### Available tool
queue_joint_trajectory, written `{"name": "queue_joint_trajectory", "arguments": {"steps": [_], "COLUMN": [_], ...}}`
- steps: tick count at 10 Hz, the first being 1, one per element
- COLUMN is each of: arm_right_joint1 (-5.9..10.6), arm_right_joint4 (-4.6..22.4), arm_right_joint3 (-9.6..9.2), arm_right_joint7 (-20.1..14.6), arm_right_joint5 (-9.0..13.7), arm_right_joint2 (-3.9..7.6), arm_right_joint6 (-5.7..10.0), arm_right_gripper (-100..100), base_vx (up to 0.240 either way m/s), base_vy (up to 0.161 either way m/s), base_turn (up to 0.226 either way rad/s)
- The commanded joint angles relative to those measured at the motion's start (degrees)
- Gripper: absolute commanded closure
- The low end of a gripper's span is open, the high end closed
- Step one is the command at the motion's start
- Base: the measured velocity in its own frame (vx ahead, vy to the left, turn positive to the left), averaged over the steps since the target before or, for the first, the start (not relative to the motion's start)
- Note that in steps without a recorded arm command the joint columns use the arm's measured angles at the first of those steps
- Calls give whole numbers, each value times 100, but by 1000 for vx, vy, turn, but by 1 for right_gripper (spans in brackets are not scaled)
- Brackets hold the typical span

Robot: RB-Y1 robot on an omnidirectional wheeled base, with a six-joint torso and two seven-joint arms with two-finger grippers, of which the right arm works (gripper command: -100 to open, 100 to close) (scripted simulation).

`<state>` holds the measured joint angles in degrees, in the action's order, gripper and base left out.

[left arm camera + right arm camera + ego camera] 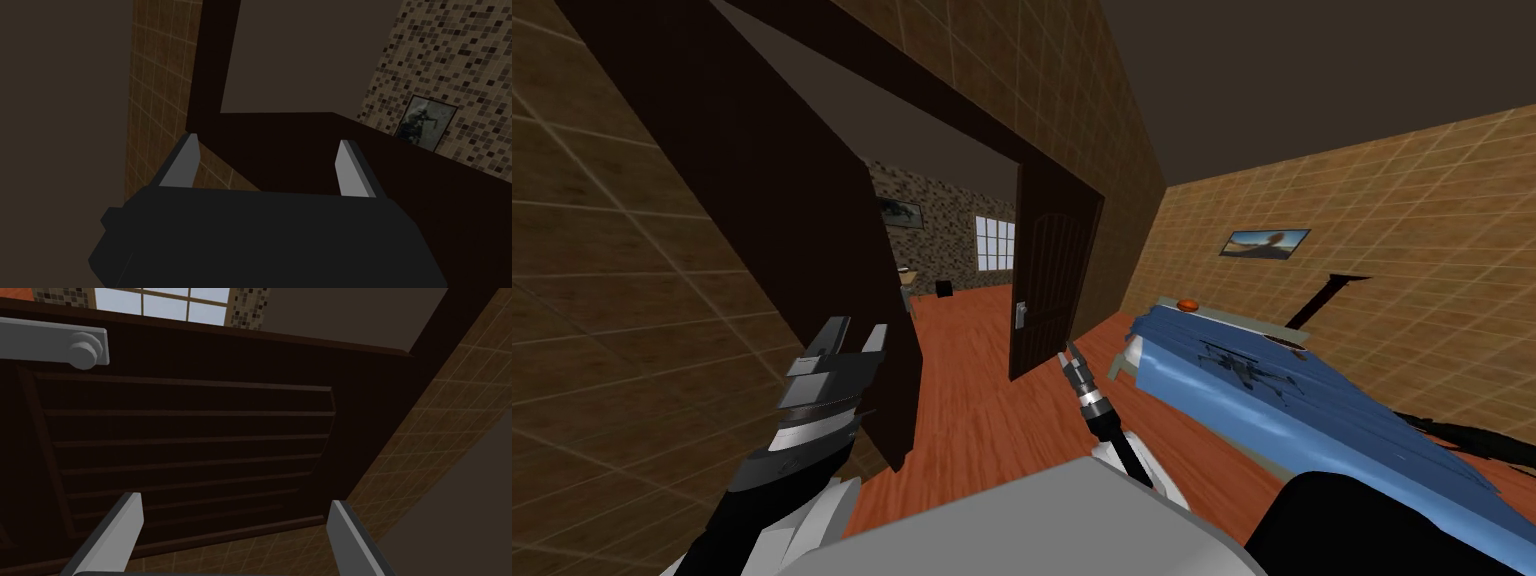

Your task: Push the door open

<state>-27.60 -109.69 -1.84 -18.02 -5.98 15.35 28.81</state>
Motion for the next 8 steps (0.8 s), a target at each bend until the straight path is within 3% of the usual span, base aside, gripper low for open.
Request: {"name": "queue_joint_trajectory", "arguments": {"steps": [1,8], "arm_right_joint1": [5,-5], "arm_right_joint4": [222,1023], "arm_right_joint3": [-4,-42], "arm_right_joint7": [-182,-934], "arm_right_joint5": [-85,-468], "arm_right_joint2": [98,519], "arm_right_joint6": [92,339], "arm_right_gripper": [-100,-100], "base_vx": [145,179], "base_vy": [-22,-31], "base_turn": [92,87]}}
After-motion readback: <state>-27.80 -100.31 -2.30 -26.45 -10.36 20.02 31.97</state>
